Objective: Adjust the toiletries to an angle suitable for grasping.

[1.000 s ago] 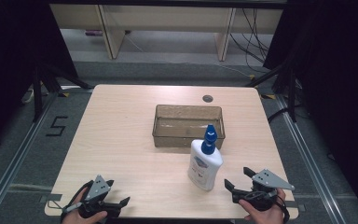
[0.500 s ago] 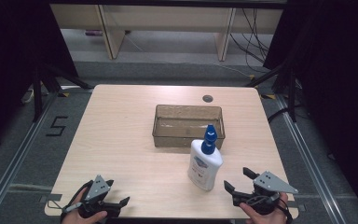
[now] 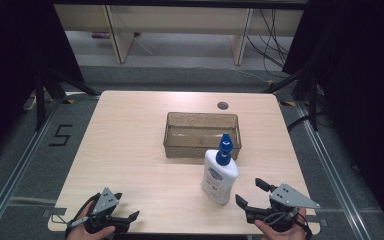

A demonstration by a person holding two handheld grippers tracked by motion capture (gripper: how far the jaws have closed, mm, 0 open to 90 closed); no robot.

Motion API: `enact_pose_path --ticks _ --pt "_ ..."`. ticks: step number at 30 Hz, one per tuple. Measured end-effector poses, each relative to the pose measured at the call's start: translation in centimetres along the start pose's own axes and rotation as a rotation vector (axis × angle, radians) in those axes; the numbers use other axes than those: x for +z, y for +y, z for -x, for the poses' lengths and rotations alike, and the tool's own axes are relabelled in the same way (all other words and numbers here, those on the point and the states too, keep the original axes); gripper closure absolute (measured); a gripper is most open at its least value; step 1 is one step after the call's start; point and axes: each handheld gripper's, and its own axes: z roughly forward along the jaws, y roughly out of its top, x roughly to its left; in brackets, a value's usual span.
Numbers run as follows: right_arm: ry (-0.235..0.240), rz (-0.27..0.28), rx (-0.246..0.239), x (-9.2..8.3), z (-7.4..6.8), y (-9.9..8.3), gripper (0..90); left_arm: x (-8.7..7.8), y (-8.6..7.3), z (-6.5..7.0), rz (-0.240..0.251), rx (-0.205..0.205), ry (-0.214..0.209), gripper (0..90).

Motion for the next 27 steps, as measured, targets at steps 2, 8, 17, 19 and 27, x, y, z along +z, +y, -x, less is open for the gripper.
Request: enact_pose_path --ticks 2,8,17,19,27 --pt "0.005 0.012 0.011 0.0 -0.2 0.2 18.1 0.1 0.0 0.1 0.008 -0.014 0.001 14.9" --pt "0.009 0.020 -0.019 0.0 -0.2 1.3 18.0 0.2 -0.1 0.0 0.012 -0.018 0.000 14.9" --pt "0.025 0.035 -0.046 0.0 -0.8 3.2 18.5 0.1 -0.1 -0.1 -0.005 -0.005 0.001 14.9" --pt "0.029 0.044 -0.048 0.0 -0.8 3.3 18.6 0.1 -0.1 -0.1 -0.004 -0.006 0.000 14.9" --pt "0.035 0.057 -0.051 0.0 -1.1 4.3 19.6 0.2 -0.1 -0.2 -0.003 -0.005 -0.001 14.8"
